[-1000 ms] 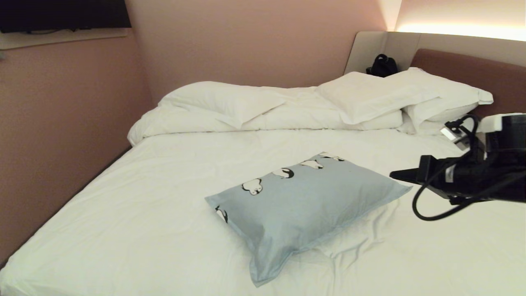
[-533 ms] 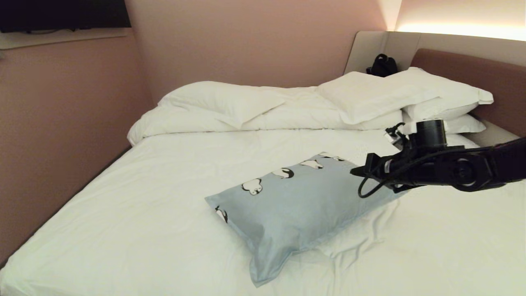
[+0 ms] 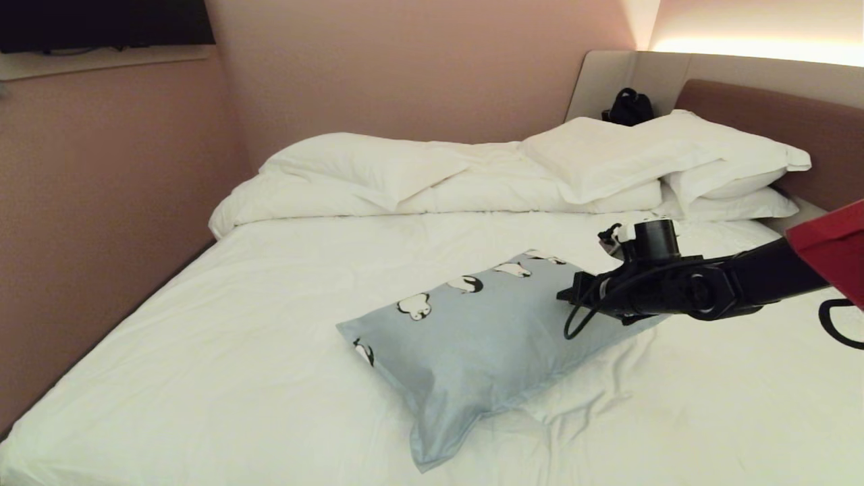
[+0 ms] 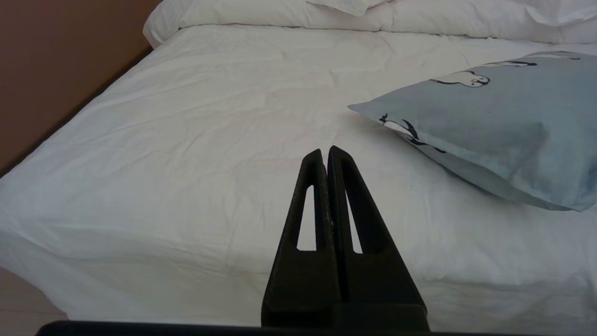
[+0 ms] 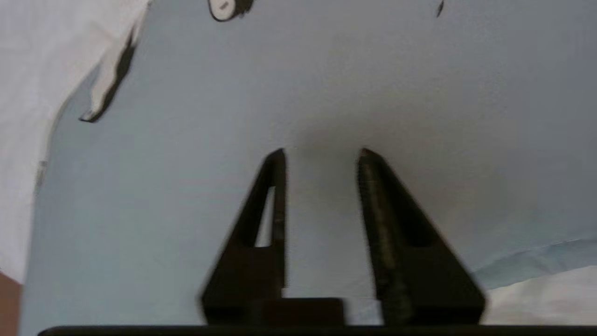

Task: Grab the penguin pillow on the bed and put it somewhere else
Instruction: Pick up the pillow

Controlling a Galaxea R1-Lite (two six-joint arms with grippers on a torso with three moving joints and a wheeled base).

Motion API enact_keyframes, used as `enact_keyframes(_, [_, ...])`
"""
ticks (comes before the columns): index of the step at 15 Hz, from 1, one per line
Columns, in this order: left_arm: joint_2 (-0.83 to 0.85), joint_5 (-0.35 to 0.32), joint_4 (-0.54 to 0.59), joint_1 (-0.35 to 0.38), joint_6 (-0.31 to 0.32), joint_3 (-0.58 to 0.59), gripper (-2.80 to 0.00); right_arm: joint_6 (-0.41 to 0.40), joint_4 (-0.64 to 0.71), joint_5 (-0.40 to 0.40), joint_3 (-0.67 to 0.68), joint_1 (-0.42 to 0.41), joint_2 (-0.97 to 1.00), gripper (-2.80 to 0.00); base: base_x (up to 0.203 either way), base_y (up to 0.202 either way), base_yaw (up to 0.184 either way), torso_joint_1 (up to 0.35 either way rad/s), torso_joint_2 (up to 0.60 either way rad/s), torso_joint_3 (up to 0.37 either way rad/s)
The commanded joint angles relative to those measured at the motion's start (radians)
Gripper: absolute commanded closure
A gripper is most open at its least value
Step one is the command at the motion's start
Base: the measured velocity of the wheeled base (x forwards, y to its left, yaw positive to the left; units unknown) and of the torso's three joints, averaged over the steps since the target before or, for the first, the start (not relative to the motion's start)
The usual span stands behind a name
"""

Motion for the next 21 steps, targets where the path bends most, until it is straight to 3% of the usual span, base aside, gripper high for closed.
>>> enact_keyframes(1, [0.0,0.0,-0.001,0.0,-0.001,0.0,0.0,-0.043,-0.009,-0.048,0.026,0.012,-0.015,-2.8,0.0,0.0,0.0,0.0,0.0,0.0])
enact_keyframes(7, [0.0,0.0,-0.001,0.0,-0.001,0.0,0.0,-0.111,-0.065,-0.046,0.15,0.1,-0.138,-2.8,0.0,0.0,0.0,0.0,0.0,0.0])
enact_keyframes(10, [0.0,0.0,-0.001,0.0,-0.001,0.0,0.0,-0.239,-0.072,-0.068,0.207,0.123,-0.162,-2.8,0.0,0.0,0.0,0.0,0.0,0.0])
enact_keyframes(21, [0.0,0.0,-0.001,0.0,-0.001,0.0,0.0,-0.236,-0.212,-0.086,0.187,0.122,0.074,-2.8,0.0,0.0,0.0,0.0,0.0,0.0])
